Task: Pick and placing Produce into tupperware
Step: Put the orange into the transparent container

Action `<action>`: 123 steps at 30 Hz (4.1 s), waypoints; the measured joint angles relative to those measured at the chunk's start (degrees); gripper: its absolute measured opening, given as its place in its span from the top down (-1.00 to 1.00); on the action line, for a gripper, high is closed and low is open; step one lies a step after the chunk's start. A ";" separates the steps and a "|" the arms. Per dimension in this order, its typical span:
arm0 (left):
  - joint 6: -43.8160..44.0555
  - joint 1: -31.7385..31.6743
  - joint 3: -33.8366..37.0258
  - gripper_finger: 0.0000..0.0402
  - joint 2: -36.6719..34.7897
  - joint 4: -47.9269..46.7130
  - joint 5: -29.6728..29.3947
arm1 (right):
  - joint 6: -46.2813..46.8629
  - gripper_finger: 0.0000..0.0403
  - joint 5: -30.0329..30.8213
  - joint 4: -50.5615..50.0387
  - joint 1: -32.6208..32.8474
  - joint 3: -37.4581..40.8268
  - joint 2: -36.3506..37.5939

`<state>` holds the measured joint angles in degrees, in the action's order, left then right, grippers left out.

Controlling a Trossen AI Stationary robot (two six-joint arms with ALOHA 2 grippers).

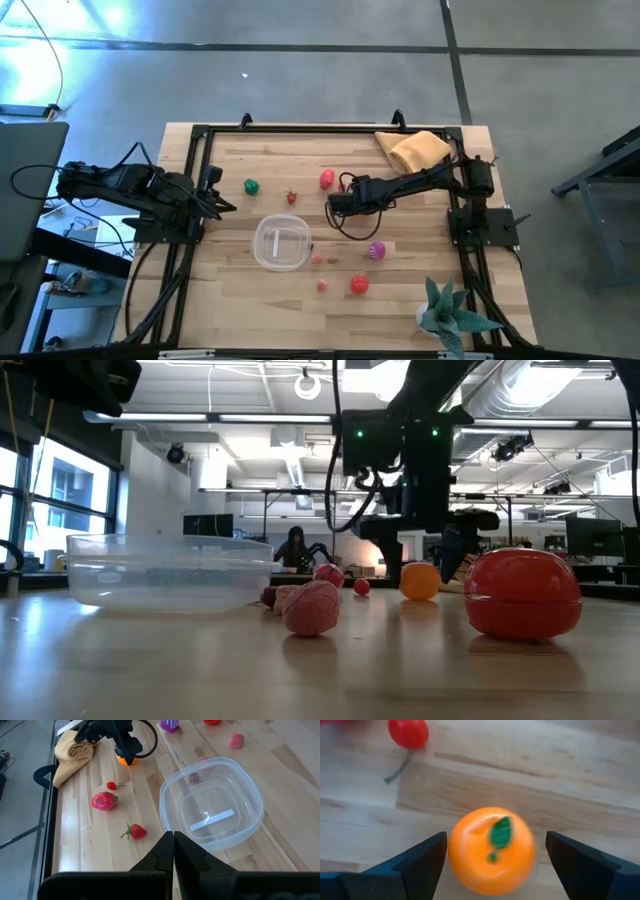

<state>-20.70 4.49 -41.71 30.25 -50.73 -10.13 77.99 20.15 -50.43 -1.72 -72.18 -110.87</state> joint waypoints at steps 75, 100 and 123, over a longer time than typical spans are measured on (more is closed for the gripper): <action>0.01 0.00 0.00 0.99 0.01 -0.01 0.02 | -56.01 -0.19 3.39 36.02 10.86 -0.09 14.17; 0.01 0.01 0.00 0.99 0.01 0.00 0.00 | -68.08 -0.19 -23.31 41.58 5.28 -13.18 1.04; 0.01 0.00 0.01 0.99 -0.01 0.01 0.01 | -78.49 -0.19 -16.72 12.33 6.23 -42.95 -27.01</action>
<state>-20.69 4.49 -41.70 30.24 -50.72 -10.12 -0.50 3.44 -38.09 4.51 -115.13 -137.88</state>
